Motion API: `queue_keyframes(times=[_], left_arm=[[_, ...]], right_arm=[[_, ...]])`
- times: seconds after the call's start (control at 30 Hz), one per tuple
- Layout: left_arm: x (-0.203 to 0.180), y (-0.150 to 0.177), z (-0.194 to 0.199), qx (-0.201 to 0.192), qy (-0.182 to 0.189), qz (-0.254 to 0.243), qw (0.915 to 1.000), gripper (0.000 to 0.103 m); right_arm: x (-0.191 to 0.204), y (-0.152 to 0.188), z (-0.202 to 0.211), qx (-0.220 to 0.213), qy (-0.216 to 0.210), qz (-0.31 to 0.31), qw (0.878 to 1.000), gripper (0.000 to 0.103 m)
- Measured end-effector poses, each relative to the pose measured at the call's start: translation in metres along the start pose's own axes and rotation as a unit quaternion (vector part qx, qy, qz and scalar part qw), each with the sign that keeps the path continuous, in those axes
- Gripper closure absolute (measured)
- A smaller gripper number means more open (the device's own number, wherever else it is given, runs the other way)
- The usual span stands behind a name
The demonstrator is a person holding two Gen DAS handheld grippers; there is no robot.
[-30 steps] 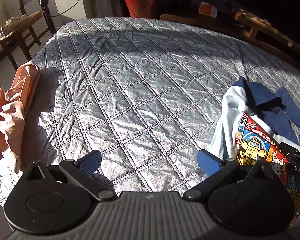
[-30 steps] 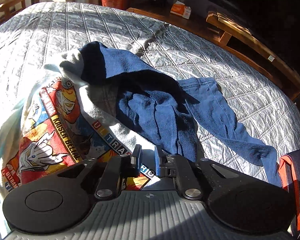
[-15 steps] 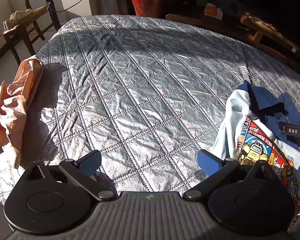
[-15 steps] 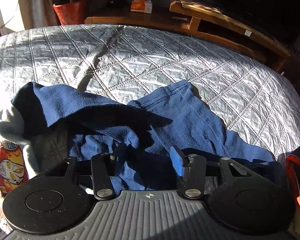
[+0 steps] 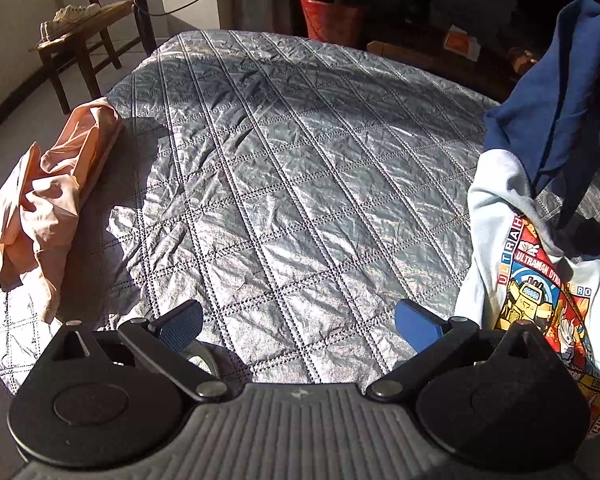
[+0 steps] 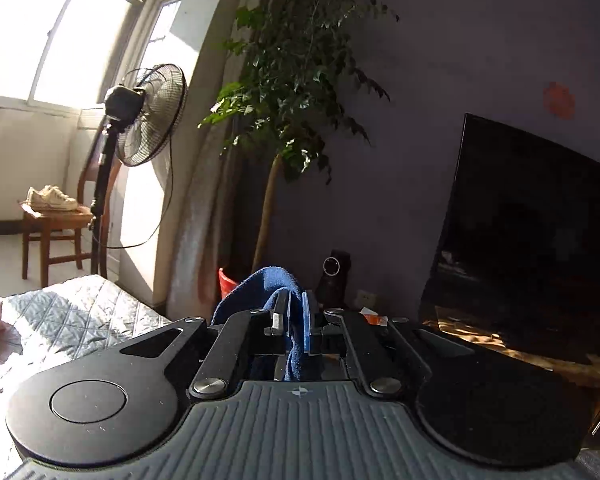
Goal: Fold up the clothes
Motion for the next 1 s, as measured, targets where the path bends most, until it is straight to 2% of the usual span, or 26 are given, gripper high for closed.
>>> queue_keyframes(times=[0.03,0.07,0.1,0.13,0.2,0.3,0.37,0.5,0.6,0.7,0.73,0.77,0.8,0.87,0.9,0.93,1.0], left_arm=[[0.002,0.0,0.0,0.0,-0.001,0.004,1.0,0.001],[0.003,-0.001,0.0,0.0,-0.002,0.006,1.0,0.001],[0.004,-0.001,0.0,0.0,-0.002,0.008,1.0,0.001],[0.005,-0.001,0.001,-0.001,-0.003,0.01,0.9999,0.001],[0.007,-0.001,0.001,-0.002,-0.003,0.014,0.9999,0.001],[0.009,-0.002,0.001,-0.003,-0.005,0.022,0.9998,0.001],[0.01,-0.002,0.001,-0.003,-0.006,0.027,0.9996,0.001],[0.011,-0.002,0.002,-0.006,-0.011,0.03,0.9995,0.001],[0.013,-0.005,0.006,-0.019,-0.022,0.033,0.999,0.001],[0.02,-0.01,0.012,-0.04,-0.04,0.046,0.9973,0.001],[0.023,-0.011,0.013,-0.042,-0.043,0.052,0.9968,0.001],[0.026,-0.011,0.013,-0.043,-0.046,0.058,0.9963,0.001],[0.029,-0.012,0.013,-0.044,-0.048,0.063,0.9959,0.001],[0.034,-0.013,0.012,-0.043,-0.052,0.072,0.9951,0.001],[0.036,-0.013,0.011,-0.041,-0.052,0.074,0.9951,0.001],[0.037,-0.013,0.011,-0.038,-0.052,0.075,0.9951,0.001],[0.04,-0.013,0.011,-0.037,-0.049,0.078,0.9951,0.001]], right_arm=[[-0.006,0.01,-0.009,0.045,-0.006,-0.026,0.999,0.075],[-0.012,0.021,-0.017,0.089,-0.013,-0.05,0.995,0.052],[-0.014,0.038,-0.02,0.126,-0.016,-0.065,0.99,0.049],[-0.016,0.055,-0.023,0.162,-0.02,-0.079,0.983,0.052],[-0.019,0.089,-0.028,0.234,-0.028,-0.107,0.966,0.052],[-0.016,0.129,-0.039,0.323,-0.053,-0.182,0.927,0.043],[-0.001,0.134,-0.044,0.324,-0.046,-0.169,0.93,0.042],[0.043,0.125,-0.057,0.309,-0.082,-0.158,0.934,0.033],[0.083,0.121,-0.067,0.314,-0.115,-0.099,0.937,0.025],[0.111,0.136,-0.08,0.346,-0.129,-0.046,0.928,0.025],[0.117,0.144,-0.084,0.356,-0.127,-0.032,0.925,0.037],[0.123,0.151,-0.088,0.366,-0.126,-0.019,0.922,0.069],[0.125,0.153,-0.086,0.359,-0.124,-0.005,0.925,0.088],[0.125,0.15,-0.083,0.342,-0.129,0.0,0.931,0.09],[0.118,0.138,-0.078,0.314,-0.141,-0.029,0.938,0.09],[0.102,0.133,-0.077,0.302,-0.118,-0.048,0.945,0.09],[0.072,0.122,-0.075,0.279,-0.071,-0.083,0.954,0.074]])
Point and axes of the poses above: each gripper's, at about its wrist camera, not at the fingertips, and z roughly against the way its jaws point, x to its left, y to its underside, the point moved 5 cm from there along -z, roughly the way its jaws point, and after that the axes turned 1 degree about y, right-handed, at the moved point
